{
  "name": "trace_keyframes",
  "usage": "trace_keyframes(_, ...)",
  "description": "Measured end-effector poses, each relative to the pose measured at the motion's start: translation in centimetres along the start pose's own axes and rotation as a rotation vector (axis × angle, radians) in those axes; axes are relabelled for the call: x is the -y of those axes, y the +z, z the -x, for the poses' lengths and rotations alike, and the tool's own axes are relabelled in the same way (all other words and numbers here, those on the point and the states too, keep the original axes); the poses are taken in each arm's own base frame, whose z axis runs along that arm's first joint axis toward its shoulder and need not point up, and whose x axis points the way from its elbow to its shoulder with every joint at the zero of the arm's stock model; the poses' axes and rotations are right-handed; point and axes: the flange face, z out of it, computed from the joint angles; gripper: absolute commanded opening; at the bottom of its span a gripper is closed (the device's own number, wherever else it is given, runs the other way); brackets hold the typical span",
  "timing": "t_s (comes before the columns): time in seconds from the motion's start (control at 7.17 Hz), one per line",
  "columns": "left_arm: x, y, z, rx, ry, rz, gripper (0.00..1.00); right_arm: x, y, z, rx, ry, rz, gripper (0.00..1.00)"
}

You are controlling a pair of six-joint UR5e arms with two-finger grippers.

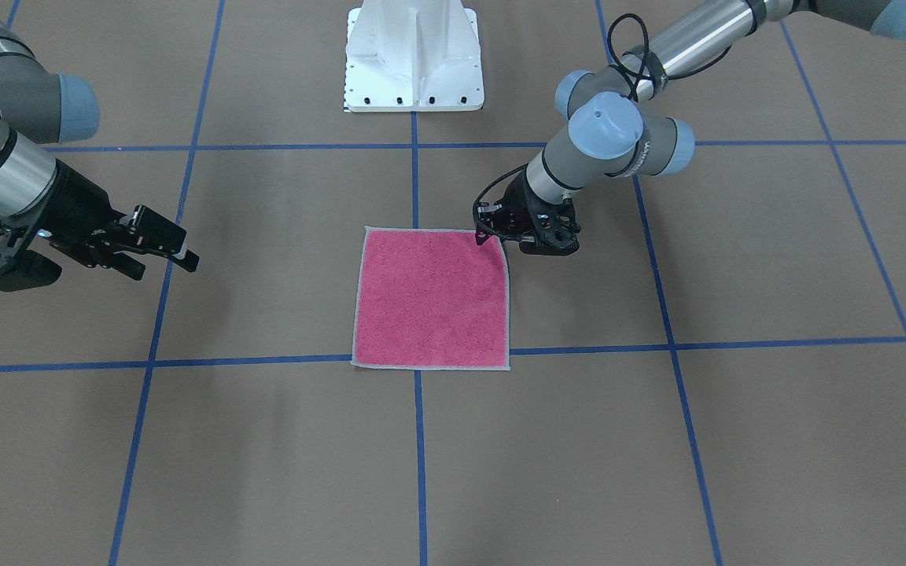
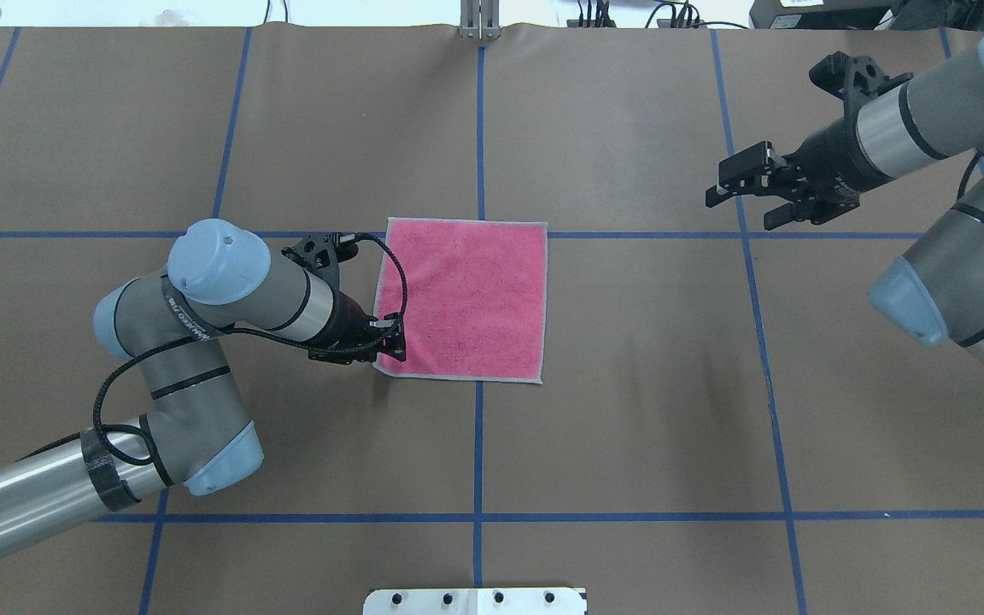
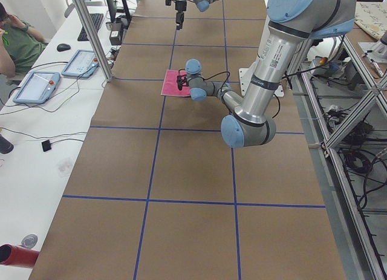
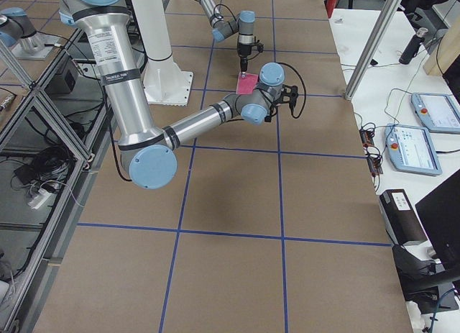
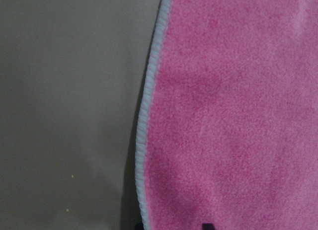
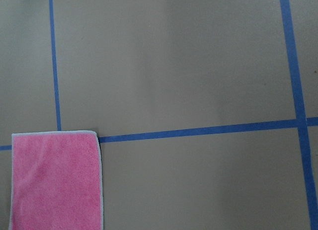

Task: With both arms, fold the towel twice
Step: 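Move the left gripper to the pink towel's corner nearest it and grasp, then grasp the towel's opposite corner with the right gripper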

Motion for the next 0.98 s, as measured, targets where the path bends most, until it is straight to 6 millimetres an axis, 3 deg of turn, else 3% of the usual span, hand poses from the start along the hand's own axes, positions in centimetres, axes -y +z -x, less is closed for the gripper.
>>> trace_keyframes(0.56, -0.1, -0.2, -0.4, -0.006, 0.002, 0.000, 0.00, -1.2, 1.5, 2.0, 0.012, 0.039, 0.027, 0.99)
trace_keyframes(0.7, -0.1, -0.2, -0.5, -0.007, -0.002, 0.000, 0.00, -2.5, 2.8, 3.6, 0.016, 0.075, 0.037, 0.99)
trace_keyframes(0.84, -0.1, -0.3, -0.7, -0.009, -0.010, 0.000, 0.00, -4.7, 5.2, 6.4, 0.021, 0.109, 0.026, 0.99)
trace_keyframes(0.98, -0.1, -0.3, -0.8, -0.012, -0.015, -0.001, 0.00, -7.9, 8.6, 9.7, 0.024, 0.142, -0.010, 0.99)
